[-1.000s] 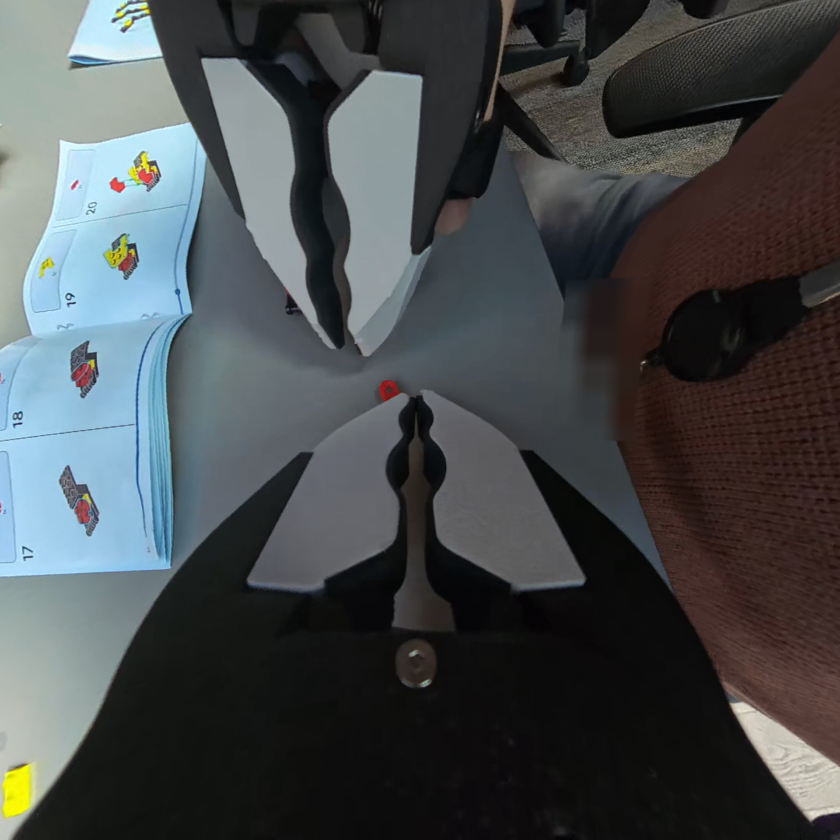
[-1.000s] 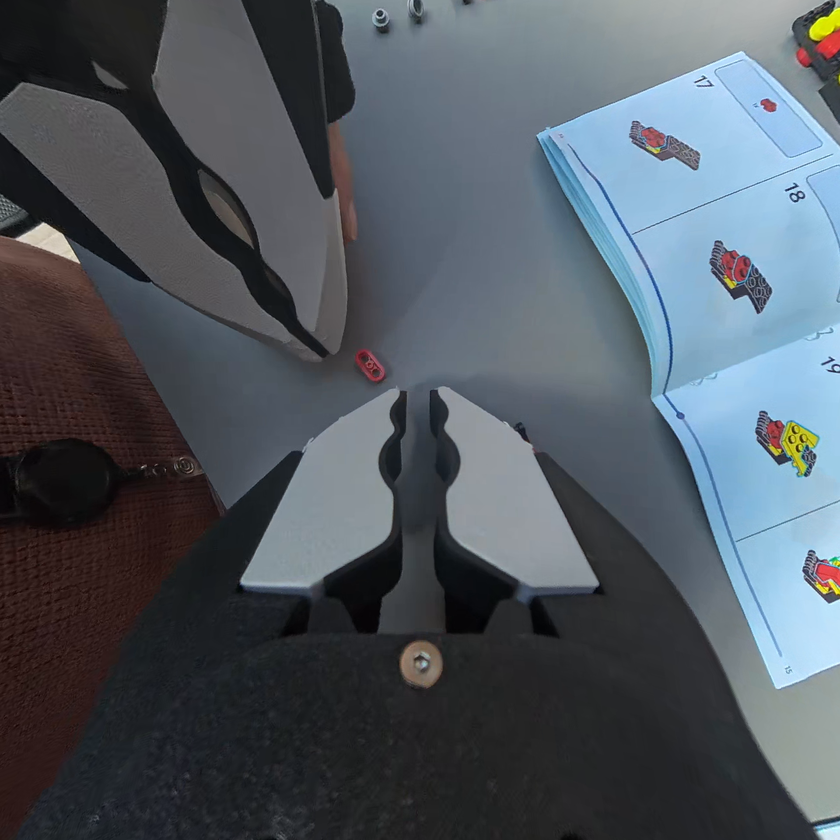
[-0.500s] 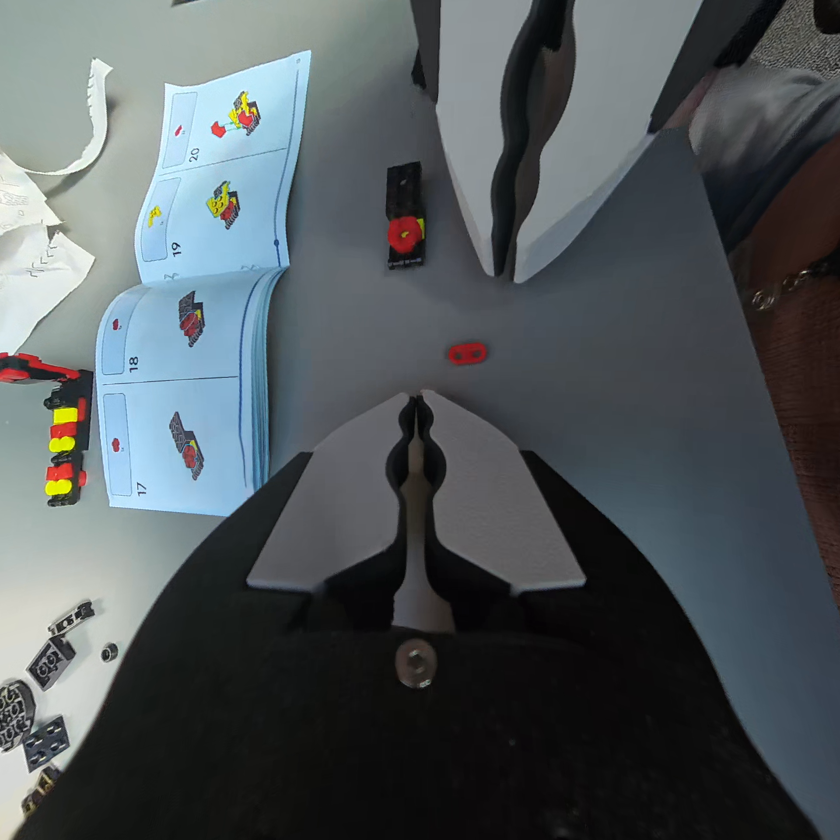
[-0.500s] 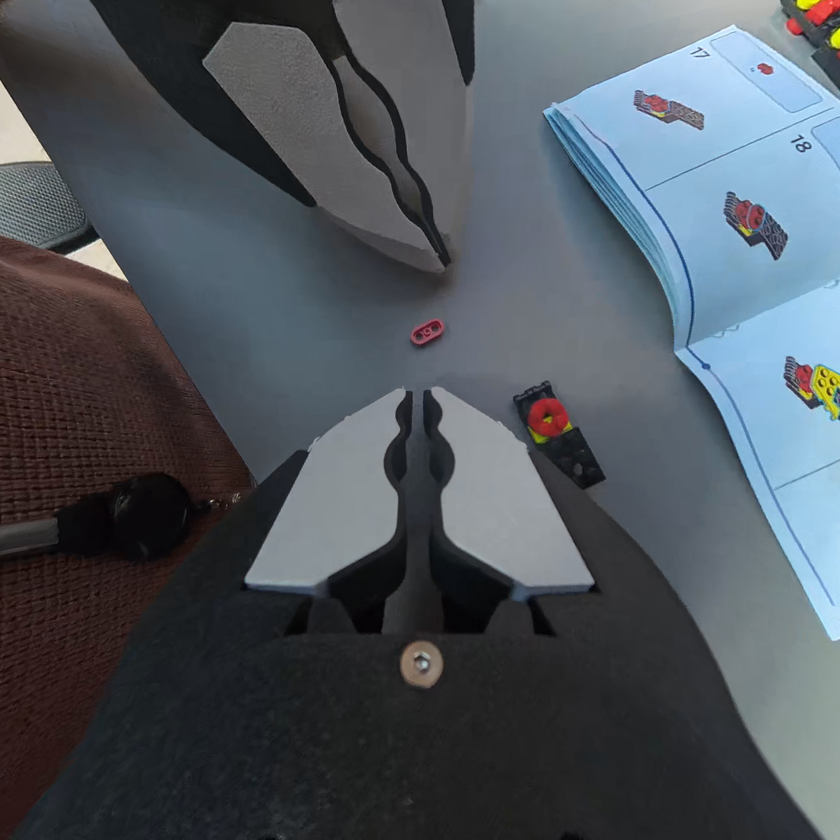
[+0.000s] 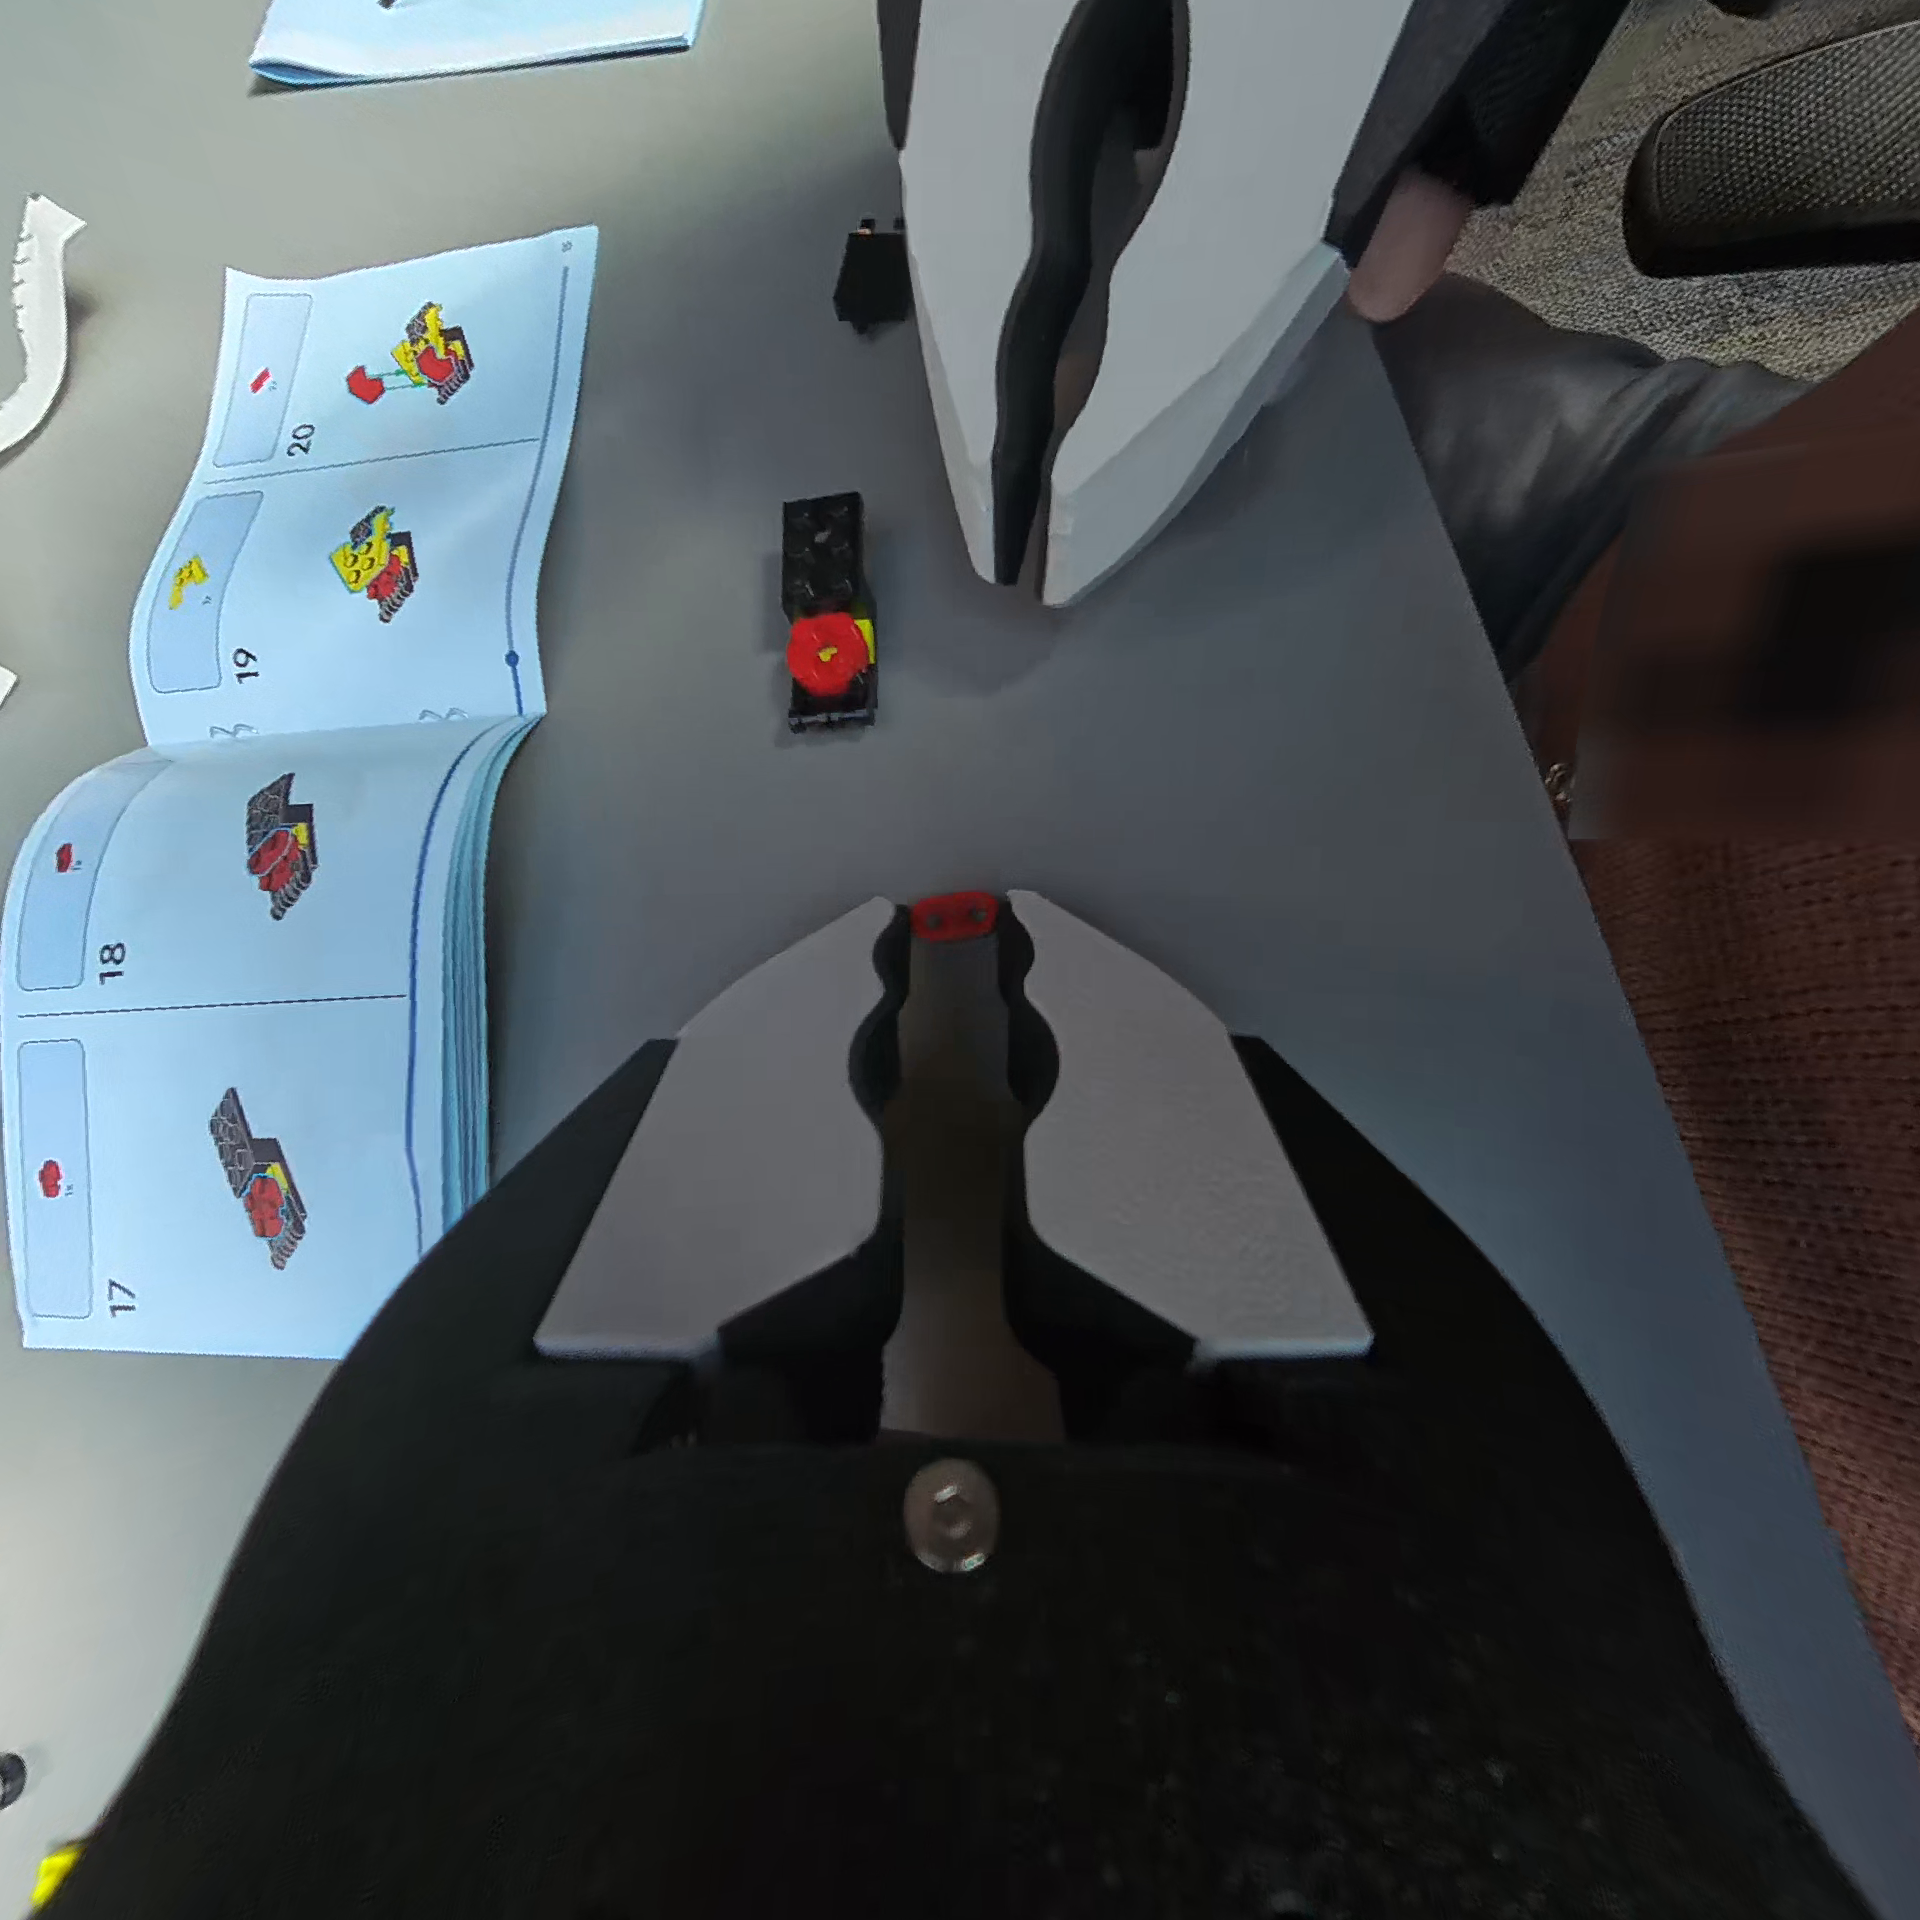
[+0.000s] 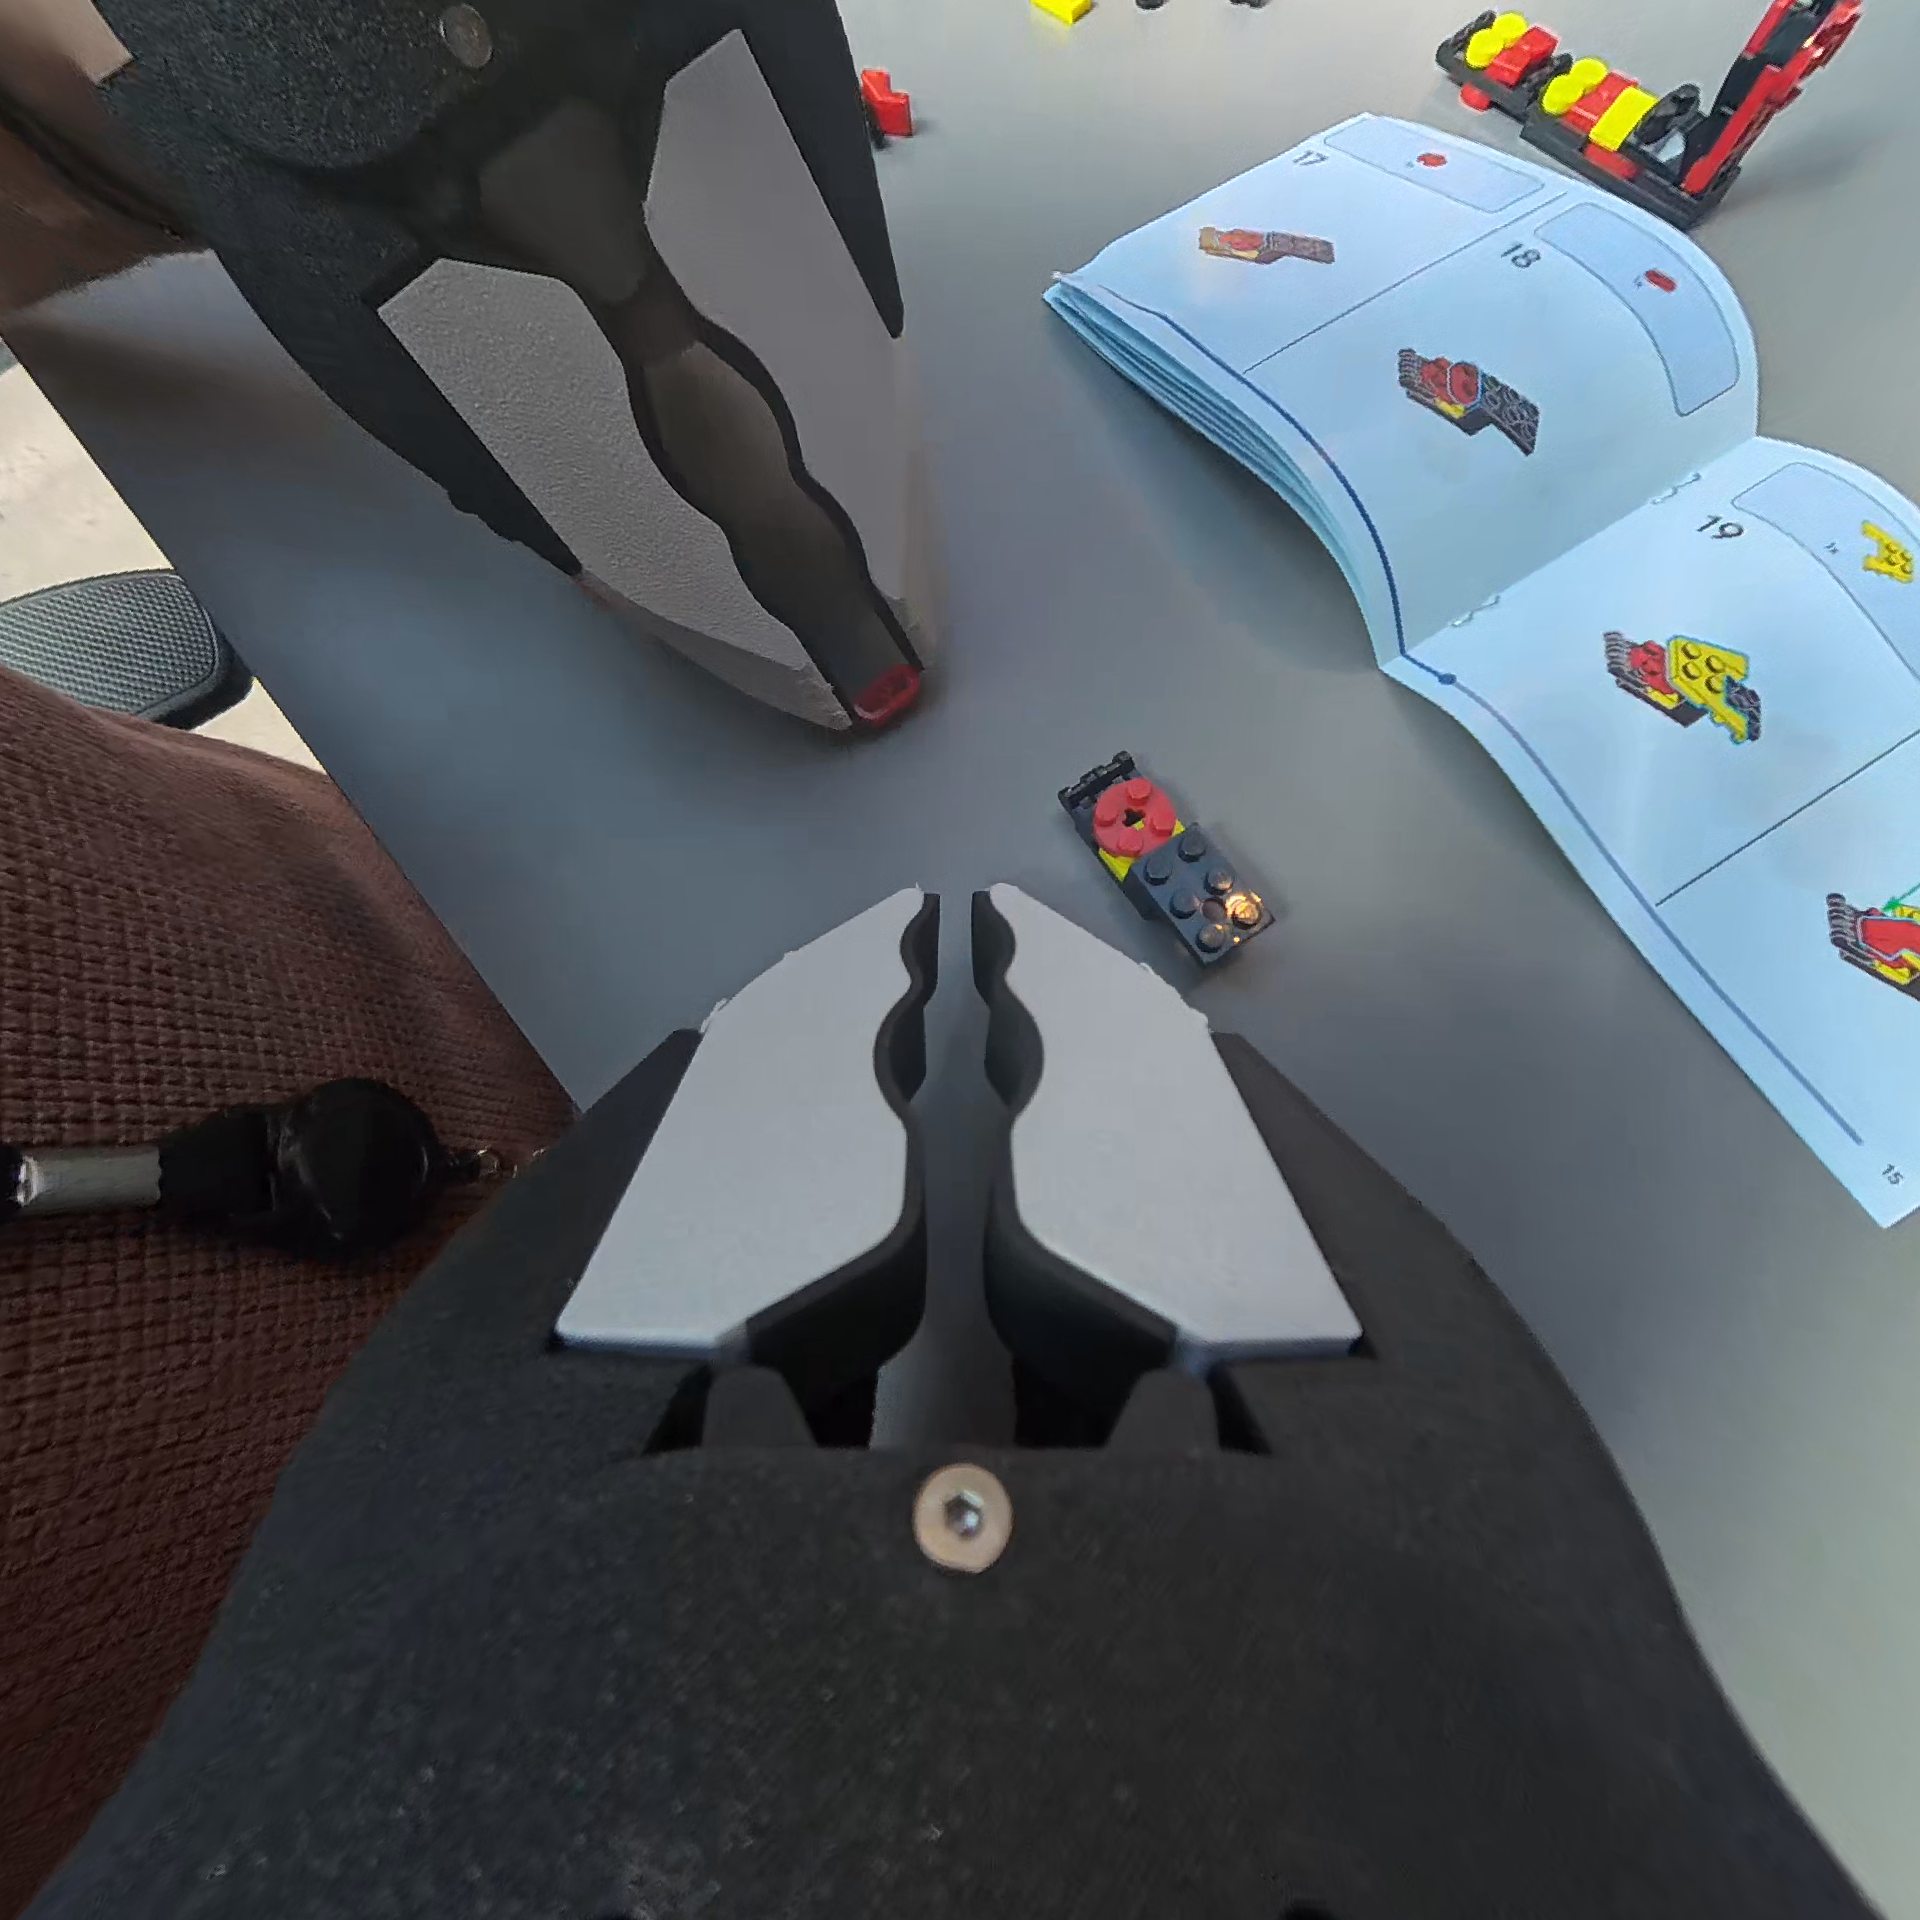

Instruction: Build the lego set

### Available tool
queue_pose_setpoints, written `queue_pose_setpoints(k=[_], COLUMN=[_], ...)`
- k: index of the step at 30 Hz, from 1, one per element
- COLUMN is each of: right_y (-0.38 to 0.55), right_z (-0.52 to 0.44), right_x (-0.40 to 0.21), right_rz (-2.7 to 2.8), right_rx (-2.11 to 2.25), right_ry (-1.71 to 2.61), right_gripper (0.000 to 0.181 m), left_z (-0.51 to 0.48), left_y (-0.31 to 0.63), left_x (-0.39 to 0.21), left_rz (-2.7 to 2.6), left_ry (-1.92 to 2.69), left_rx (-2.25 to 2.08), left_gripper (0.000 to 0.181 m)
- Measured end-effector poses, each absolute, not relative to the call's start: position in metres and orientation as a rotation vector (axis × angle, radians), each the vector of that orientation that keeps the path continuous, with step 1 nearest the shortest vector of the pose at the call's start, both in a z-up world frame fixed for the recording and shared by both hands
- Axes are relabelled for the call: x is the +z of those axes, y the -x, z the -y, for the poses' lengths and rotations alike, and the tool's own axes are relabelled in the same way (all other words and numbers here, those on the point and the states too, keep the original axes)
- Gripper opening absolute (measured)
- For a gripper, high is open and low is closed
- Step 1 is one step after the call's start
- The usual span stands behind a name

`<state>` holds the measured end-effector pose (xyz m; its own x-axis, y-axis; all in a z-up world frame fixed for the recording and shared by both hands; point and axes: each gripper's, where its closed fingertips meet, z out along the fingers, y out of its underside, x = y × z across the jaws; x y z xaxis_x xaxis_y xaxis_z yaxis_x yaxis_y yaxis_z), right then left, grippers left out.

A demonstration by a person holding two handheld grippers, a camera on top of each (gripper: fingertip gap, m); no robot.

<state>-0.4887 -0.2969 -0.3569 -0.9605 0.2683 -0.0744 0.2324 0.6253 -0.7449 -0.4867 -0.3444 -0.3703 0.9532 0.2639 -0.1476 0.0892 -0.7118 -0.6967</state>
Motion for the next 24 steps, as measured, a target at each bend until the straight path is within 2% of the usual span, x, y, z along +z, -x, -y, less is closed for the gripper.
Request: queue_pose_setpoints(k=[1, 6, 10, 24], right_y=[0.492, 0.498, 0.504, 0.506], right_z=[0.300, 0.321, 0.321, 0.318], right_x=[-0.353, -0.298, -0.272, -0.252], right_rz=[2.744, 2.236, 1.964, 1.869], right_rx=[1.303, 1.603, 1.587, 1.637], right_ry=[0.396, 0.083, -0.015, -0.026], right_gripper=[0.006, 0.013, 0.019, 0.007], left_z=[0.343, 0.326, 0.327, 0.309], left_y=[0.490, 0.498, 0.506, 0.501], left_x=[-0.366, -0.303, -0.255, -0.246], left_rz=[0.271, 0.523, 0.669, 0.725], left_ry=[2.323, 1.832, 1.398, 1.160], left_rx=[0.316, -0.006, -0.354, -0.591], left_gripper=[0.021, 0.016, 0.015, 0.015])
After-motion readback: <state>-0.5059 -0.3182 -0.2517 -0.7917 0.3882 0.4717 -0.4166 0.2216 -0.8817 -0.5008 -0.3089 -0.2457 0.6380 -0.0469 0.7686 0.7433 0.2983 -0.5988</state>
